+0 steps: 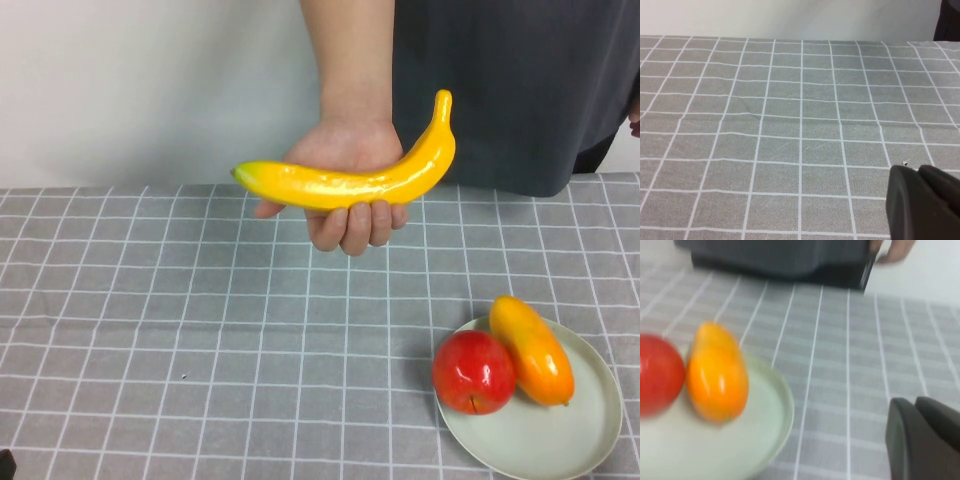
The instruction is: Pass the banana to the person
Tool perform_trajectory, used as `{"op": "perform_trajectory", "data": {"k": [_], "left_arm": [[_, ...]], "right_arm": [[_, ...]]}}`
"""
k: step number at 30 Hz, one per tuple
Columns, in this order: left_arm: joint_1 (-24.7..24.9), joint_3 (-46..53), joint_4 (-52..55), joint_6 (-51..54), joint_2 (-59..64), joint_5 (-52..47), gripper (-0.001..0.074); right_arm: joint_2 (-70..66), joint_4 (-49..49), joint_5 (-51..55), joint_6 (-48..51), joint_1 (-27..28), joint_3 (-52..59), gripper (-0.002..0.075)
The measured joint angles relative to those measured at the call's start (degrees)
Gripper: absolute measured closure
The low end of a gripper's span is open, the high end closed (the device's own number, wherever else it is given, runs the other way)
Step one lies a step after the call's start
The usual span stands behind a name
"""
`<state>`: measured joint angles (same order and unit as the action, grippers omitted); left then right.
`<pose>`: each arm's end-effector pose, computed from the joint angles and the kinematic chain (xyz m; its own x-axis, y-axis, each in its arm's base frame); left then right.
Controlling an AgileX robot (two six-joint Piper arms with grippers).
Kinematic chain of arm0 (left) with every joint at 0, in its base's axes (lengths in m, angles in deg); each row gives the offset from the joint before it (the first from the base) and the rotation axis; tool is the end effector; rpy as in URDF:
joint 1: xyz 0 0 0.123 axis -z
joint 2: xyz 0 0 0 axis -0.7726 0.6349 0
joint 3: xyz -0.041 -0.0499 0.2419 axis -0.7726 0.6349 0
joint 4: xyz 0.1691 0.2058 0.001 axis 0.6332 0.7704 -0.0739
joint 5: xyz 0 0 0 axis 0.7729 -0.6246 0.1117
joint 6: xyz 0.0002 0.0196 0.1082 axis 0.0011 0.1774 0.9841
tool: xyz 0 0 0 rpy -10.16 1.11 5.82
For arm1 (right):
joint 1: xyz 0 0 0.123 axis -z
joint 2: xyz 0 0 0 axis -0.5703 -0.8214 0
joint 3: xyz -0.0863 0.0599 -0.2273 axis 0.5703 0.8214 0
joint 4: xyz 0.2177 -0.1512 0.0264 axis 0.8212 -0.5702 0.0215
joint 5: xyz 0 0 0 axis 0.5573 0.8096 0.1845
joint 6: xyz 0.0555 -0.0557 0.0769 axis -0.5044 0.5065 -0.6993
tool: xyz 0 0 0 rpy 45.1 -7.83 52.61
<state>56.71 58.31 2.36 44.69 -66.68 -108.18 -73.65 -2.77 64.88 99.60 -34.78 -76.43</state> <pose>0.1194 -0.0157 0.1657 -0.3104 -0.0329 -0.9500 0.1115 0.9912 -0.0708 0.1211 0.0053 0.1677 -0.2787 -0.1081 -0.9543 -0.0773 0.9929 -0.0899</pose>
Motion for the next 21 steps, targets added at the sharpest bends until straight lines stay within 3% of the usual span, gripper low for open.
{"op": "perform_trajectory", "data": {"k": [21], "left_arm": [[0.0,0.0,0.0,0.0,0.0,0.0,0.0731]], "right_arm": [[0.0,-0.19,1.82,0.0,0.0,0.0,0.0733]]}}
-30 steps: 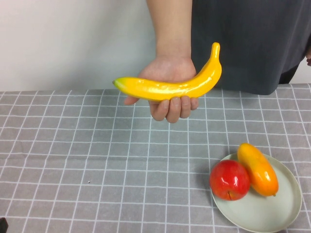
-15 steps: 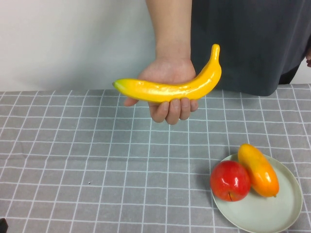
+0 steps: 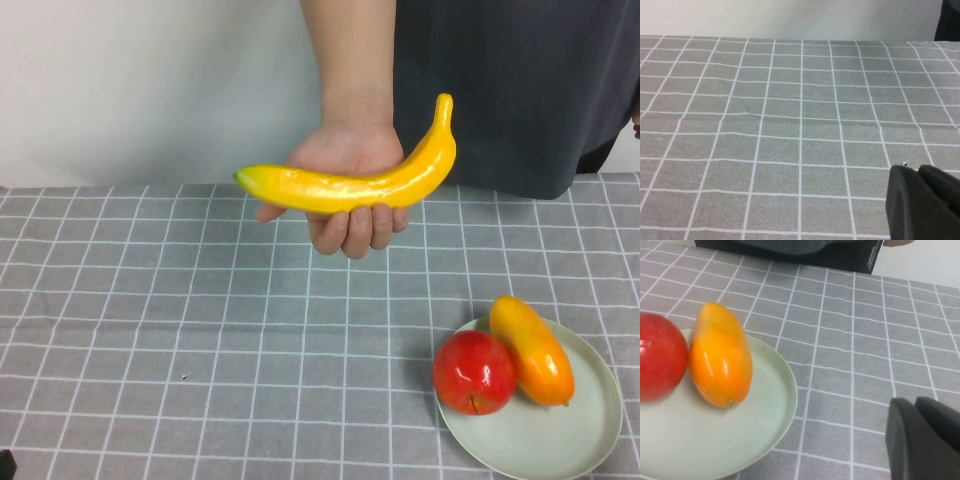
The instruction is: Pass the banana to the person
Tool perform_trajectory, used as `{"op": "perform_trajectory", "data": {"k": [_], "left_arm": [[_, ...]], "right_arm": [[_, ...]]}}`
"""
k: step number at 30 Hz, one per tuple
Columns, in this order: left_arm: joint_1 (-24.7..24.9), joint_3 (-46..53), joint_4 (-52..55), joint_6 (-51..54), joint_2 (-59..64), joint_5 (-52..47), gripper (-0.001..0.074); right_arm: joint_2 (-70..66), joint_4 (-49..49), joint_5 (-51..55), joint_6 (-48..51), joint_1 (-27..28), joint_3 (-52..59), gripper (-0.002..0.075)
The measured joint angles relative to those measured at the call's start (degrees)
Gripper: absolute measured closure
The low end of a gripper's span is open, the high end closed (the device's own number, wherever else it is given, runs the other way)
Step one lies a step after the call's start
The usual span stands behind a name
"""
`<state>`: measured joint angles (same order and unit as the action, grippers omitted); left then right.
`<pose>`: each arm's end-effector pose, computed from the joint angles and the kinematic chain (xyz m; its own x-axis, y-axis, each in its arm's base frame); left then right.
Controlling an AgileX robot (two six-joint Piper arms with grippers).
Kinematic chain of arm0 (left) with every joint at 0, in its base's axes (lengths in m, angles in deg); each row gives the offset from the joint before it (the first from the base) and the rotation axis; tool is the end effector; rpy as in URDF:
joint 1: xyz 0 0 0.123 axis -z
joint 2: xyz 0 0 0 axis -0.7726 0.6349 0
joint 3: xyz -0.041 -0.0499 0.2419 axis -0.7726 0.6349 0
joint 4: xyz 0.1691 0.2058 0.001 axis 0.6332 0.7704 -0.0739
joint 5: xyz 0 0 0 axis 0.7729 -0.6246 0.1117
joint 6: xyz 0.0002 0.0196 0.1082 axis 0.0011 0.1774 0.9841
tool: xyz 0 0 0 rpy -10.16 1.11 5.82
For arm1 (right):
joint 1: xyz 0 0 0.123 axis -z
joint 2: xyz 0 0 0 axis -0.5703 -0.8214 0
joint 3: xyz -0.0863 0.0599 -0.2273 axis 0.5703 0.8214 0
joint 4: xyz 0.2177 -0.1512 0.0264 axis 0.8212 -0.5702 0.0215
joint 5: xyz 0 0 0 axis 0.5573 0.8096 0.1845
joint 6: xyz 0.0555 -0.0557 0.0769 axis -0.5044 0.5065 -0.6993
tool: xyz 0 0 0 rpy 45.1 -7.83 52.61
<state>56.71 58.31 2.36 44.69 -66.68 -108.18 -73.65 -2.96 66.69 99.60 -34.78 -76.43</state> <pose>0.1194 -0.0157 0.1657 -0.3104 -0.0329 -0.9500 0.1115 0.9912 -0.0708 0.1200 0.0056 0.1644 -0.3079 -0.1127 -0.9447 -0.0841 0.9923 -0.0909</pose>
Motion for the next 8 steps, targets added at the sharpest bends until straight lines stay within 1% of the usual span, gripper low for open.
{"op": "perform_trajectory", "data": {"k": [8], "left_arm": [[0.0,0.0,0.0,0.0,0.0,0.0,0.0731]], "right_arm": [[0.0,0.0,0.0,0.0,0.0,0.0,0.0733]]}}
